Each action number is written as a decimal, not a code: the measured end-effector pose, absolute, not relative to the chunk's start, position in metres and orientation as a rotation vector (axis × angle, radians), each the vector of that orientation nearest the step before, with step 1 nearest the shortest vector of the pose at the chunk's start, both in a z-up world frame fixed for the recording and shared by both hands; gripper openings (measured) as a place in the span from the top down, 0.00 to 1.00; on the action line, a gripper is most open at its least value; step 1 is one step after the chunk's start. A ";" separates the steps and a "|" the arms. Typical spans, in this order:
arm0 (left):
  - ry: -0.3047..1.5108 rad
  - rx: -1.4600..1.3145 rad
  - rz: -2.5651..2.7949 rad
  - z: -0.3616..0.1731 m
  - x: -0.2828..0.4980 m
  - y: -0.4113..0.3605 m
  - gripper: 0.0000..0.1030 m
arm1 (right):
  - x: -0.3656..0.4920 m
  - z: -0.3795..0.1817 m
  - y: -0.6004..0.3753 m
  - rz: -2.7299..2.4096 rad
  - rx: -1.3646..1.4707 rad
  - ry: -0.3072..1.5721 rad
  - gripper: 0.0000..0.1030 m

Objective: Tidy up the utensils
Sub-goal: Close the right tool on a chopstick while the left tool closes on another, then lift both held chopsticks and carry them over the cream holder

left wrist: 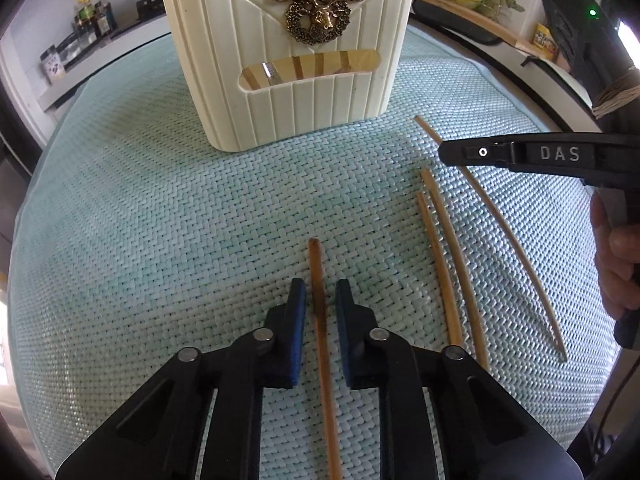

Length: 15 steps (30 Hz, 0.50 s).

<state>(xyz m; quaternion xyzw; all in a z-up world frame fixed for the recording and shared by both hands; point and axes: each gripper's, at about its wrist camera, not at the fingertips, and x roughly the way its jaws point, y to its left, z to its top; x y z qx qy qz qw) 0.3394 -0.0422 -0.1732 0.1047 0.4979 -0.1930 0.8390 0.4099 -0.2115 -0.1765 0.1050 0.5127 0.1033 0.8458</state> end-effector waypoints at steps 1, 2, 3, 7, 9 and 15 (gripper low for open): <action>1.050 0.221 -0.410 -0.173 0.339 -0.043 0.93 | 0.407 -0.172 -0.215 0.223 0.238 1.066 0.94; 1.048 0.219 -0.413 -0.174 0.338 -0.043 0.95 | 0.405 -0.167 -0.218 0.228 0.250 1.049 0.94; 1.045 0.219 -0.414 -0.174 0.337 -0.043 0.95 | 0.401 -0.162 -0.222 0.233 0.259 1.031 0.94; 1.016 0.185 -0.418 -0.162 0.333 -0.038 0.96 | 0.386 -0.131 -0.230 0.261 0.278 0.948 0.94; 0.981 0.156 -0.427 -0.145 0.329 -0.032 0.96 | 0.378 -0.113 -0.231 0.275 0.277 0.906 0.94; 0.852 0.069 -0.458 -0.081 0.311 -0.010 0.96 | 0.337 -0.065 -0.230 0.319 0.245 0.780 0.94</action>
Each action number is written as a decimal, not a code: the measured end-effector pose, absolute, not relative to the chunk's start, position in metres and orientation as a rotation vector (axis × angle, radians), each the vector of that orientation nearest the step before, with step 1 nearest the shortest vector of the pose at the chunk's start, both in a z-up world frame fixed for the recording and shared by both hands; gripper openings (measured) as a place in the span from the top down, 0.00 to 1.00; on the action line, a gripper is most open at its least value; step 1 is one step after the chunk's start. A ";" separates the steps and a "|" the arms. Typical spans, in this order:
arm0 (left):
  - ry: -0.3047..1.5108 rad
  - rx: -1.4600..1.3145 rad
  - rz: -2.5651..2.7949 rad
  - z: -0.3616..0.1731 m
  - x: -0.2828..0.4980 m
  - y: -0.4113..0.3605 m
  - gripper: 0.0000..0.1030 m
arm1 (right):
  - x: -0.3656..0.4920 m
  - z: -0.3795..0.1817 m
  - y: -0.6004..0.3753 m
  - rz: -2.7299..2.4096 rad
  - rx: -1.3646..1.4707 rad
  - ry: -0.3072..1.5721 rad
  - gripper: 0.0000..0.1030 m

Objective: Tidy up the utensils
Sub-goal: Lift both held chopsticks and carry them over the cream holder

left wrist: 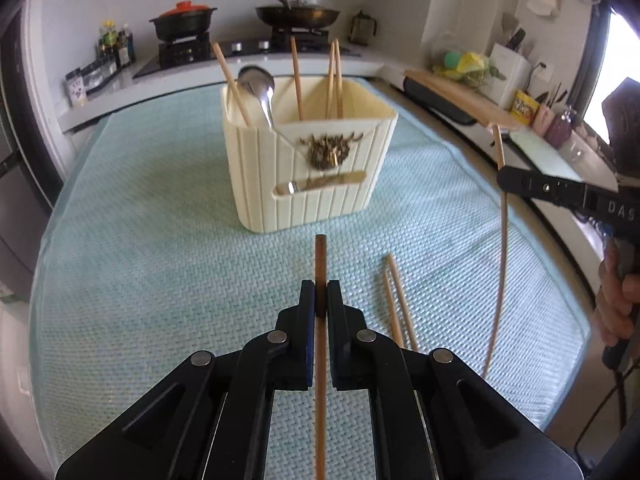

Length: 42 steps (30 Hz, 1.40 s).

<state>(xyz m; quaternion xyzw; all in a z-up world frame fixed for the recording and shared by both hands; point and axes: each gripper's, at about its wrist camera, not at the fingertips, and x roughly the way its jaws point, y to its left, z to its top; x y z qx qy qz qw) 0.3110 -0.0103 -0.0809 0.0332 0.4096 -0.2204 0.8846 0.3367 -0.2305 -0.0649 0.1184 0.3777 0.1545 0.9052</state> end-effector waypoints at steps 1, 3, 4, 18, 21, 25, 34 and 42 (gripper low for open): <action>0.830 0.058 -0.464 -0.071 0.305 -0.006 0.96 | 0.328 -0.060 -0.231 0.325 0.240 0.761 0.94; 0.783 0.041 -0.477 -0.051 0.296 0.002 0.96 | 0.309 -0.047 -0.224 0.333 0.229 0.724 0.94; 0.761 0.032 -0.486 -0.043 0.291 0.005 0.96 | 0.303 -0.042 -0.224 0.338 0.225 0.706 0.94; 0.593 -0.059 -0.536 0.011 0.257 0.027 0.97 | 0.246 0.006 -0.195 0.361 0.126 0.550 0.94; 0.579 -0.072 -0.543 0.020 0.259 0.028 0.97 | 0.243 0.014 -0.192 0.364 0.118 0.530 0.94; 0.568 -0.084 -0.538 0.030 0.267 0.028 0.97 | 0.247 0.021 -0.189 0.367 0.107 0.515 0.94; 0.557 -0.122 -0.532 0.055 0.299 0.029 0.97 | 0.269 0.033 -0.178 0.368 0.074 0.483 0.94; 0.490 -0.156 -0.511 0.108 0.344 0.038 0.97 | 0.311 0.072 -0.168 0.368 0.049 0.404 0.94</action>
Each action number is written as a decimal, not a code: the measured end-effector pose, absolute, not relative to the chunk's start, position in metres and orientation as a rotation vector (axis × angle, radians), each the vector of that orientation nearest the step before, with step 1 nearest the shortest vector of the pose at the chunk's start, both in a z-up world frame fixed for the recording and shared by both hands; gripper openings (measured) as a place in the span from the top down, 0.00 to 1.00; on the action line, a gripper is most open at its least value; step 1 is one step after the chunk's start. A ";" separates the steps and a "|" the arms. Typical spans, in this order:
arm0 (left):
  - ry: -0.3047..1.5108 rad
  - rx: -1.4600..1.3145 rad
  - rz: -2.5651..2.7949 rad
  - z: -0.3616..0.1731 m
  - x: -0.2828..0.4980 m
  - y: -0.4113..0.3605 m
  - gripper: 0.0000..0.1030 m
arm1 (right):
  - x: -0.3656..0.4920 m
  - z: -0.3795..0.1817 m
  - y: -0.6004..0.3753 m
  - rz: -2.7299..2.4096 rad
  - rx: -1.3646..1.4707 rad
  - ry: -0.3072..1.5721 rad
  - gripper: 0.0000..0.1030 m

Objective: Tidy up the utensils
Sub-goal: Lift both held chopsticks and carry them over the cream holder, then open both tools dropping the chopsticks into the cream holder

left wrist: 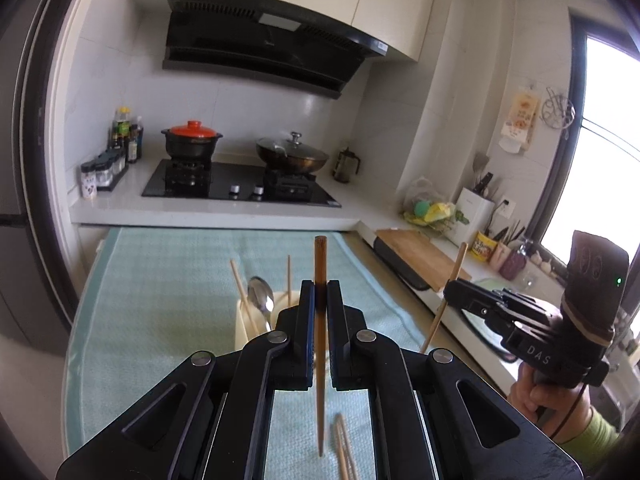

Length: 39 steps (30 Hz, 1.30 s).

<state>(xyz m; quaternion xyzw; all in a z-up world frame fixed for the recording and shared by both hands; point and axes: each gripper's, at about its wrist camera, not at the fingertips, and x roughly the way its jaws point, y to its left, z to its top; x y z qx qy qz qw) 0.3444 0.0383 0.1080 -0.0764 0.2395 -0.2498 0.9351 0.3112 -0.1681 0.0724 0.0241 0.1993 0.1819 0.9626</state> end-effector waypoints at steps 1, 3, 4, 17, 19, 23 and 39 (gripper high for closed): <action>0.472 -0.158 -0.503 0.117 0.351 0.039 0.97 | 0.318 0.079 -0.167 0.365 0.044 0.389 0.94; 0.432 -0.159 -0.484 0.132 0.363 0.041 0.97 | 0.332 0.093 -0.166 0.357 0.038 0.356 0.94; 0.413 -0.152 -0.471 0.139 0.371 0.039 0.97 | 0.339 0.099 -0.165 0.352 0.034 0.339 0.94; 0.451 -0.093 -0.387 0.093 0.473 0.003 0.97 | 0.434 0.069 -0.164 0.336 0.025 0.284 0.94; 0.481 -0.097 -0.380 0.072 0.484 0.001 0.97 | 0.448 0.049 -0.163 0.347 0.033 0.331 0.94; 0.570 -0.112 -0.368 0.031 0.506 -0.005 0.97 | 0.477 0.009 -0.160 0.368 0.046 0.458 0.94; 0.609 -0.019 -0.323 0.047 0.473 0.021 0.32 | 0.484 0.038 -0.164 0.314 0.029 0.566 0.50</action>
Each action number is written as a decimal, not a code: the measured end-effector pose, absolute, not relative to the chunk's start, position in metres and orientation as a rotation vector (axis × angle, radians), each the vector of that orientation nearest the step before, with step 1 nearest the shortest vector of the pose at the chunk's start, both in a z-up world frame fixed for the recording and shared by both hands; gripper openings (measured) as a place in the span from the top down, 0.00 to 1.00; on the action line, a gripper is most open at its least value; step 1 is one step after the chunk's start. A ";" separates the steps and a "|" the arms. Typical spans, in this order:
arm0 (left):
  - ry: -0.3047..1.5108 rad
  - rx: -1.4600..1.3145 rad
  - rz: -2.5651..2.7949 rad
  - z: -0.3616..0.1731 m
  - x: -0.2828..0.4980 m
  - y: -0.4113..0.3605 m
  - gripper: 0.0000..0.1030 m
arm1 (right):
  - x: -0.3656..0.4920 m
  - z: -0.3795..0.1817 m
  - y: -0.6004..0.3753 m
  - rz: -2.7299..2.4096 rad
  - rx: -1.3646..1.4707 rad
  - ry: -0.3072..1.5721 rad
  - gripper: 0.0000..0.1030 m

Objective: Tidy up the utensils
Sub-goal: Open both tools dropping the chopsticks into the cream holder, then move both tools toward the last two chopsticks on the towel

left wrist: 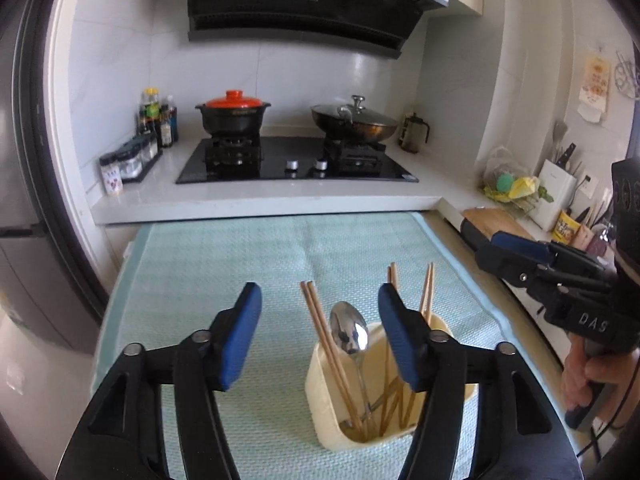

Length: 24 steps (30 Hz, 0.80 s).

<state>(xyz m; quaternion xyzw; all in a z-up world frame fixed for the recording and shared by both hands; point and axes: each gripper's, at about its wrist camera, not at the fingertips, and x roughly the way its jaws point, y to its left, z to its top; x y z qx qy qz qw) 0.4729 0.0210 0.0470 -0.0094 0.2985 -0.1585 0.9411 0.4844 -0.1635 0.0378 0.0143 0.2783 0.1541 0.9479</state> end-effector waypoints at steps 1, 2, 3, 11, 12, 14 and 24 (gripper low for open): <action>0.612 -0.005 -0.333 0.052 0.459 0.026 0.29 | 0.472 0.047 -0.162 0.307 0.010 0.551 0.48; 0.621 0.012 -0.345 0.055 0.445 0.030 0.24 | 0.458 0.054 -0.160 0.307 -0.009 0.541 0.47; 0.636 0.035 -0.361 0.055 0.428 0.033 0.21 | 0.440 0.058 -0.158 0.313 -0.028 0.533 0.47; 0.754 0.227 -0.427 -0.007 0.287 0.032 0.14 | 0.288 0.004 -0.160 0.356 -0.092 0.606 0.46; 0.770 0.215 -0.435 -0.017 0.273 0.031 0.14 | 0.272 -0.008 -0.163 0.348 -0.084 0.618 0.46; 0.792 0.180 -0.438 -0.035 0.248 0.028 0.14 | 0.245 -0.030 -0.170 0.311 -0.067 0.639 0.46; 0.842 -0.036 -0.379 -0.083 0.201 0.020 0.14 | 0.186 -0.107 -0.201 0.170 0.055 0.747 0.46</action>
